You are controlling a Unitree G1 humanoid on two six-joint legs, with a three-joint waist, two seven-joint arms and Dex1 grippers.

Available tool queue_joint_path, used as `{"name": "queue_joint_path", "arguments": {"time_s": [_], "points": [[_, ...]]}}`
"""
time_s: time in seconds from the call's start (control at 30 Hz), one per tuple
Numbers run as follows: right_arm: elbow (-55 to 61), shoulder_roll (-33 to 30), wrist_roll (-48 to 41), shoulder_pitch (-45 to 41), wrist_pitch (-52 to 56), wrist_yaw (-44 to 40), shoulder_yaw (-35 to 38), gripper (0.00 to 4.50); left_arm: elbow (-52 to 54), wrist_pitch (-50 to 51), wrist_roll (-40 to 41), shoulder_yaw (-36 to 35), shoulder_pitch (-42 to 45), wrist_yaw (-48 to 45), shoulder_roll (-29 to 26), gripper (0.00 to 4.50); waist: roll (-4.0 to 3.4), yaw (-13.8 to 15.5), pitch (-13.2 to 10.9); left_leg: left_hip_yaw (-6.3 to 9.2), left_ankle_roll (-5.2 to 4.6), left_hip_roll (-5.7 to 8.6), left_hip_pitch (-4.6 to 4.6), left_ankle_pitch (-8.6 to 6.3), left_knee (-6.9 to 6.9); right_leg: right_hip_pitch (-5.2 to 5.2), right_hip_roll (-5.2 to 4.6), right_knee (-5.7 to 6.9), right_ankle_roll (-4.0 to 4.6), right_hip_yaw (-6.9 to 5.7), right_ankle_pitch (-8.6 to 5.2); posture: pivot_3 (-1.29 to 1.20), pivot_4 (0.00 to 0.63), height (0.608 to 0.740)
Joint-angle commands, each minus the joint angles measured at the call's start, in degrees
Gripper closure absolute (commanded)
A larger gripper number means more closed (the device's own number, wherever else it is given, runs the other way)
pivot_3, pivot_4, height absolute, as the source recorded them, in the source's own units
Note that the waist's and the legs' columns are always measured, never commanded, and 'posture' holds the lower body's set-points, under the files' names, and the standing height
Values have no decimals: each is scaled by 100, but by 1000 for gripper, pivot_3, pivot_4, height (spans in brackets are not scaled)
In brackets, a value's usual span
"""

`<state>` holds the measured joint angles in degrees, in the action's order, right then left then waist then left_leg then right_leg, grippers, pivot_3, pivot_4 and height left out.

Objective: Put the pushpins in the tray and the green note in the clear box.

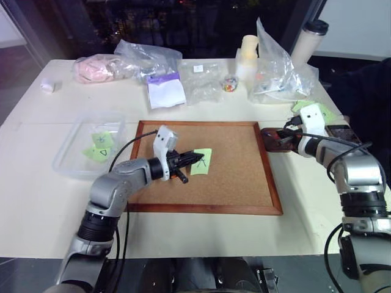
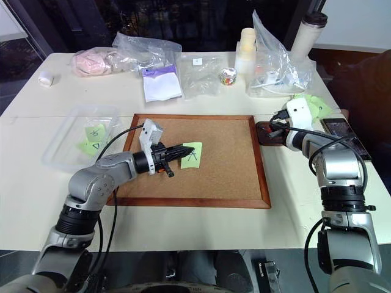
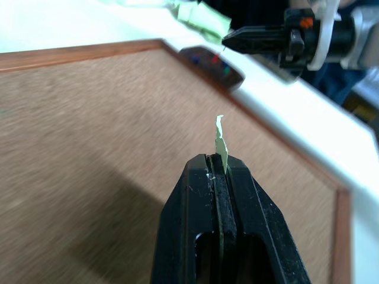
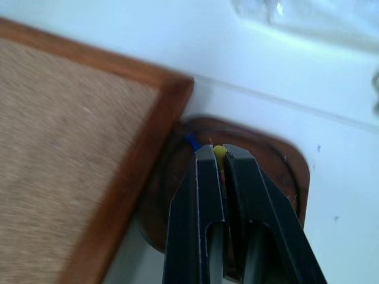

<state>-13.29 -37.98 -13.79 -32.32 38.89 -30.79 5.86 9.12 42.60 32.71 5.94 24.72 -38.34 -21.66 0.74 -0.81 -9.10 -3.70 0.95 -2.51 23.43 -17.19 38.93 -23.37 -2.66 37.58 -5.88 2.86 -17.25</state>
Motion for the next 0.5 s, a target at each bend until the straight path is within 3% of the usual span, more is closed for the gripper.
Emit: {"name": "queue_joint_path", "arguments": {"time_s": [0.03,0.17,0.37,0.5], "points": [[-99,38,20,-103,-271,-54,96,4500,223,-269,-81,-131,-1,-113,-106,4456,0,5,0,1,0,0,0,0,0,0,0,0,0,0,0,0,150,740],[-250,93,29,-106,-338,-57,127,3100,213,-316,-98,-201,-28,-112,-163,4500,0,8,0,1,0,-1,0,0,2,2,-2,0,-1,0,0,0,150,740],[-214,62,48,-119,-340,-26,153,277,281,-336,-105,-271,-27,-121,-273,4500,0,0,0,1,-1,-4,0,0,2,1,-1,1,-1,0,0,0,150,740],[-45,35,9,-148,-245,-16,200,277,310,-321,-66,-377,11,-173,-394,4500,0,-5,0,1,-1,-5,0,0,2,1,0,1,-1,0,0,0,150,740]]}}
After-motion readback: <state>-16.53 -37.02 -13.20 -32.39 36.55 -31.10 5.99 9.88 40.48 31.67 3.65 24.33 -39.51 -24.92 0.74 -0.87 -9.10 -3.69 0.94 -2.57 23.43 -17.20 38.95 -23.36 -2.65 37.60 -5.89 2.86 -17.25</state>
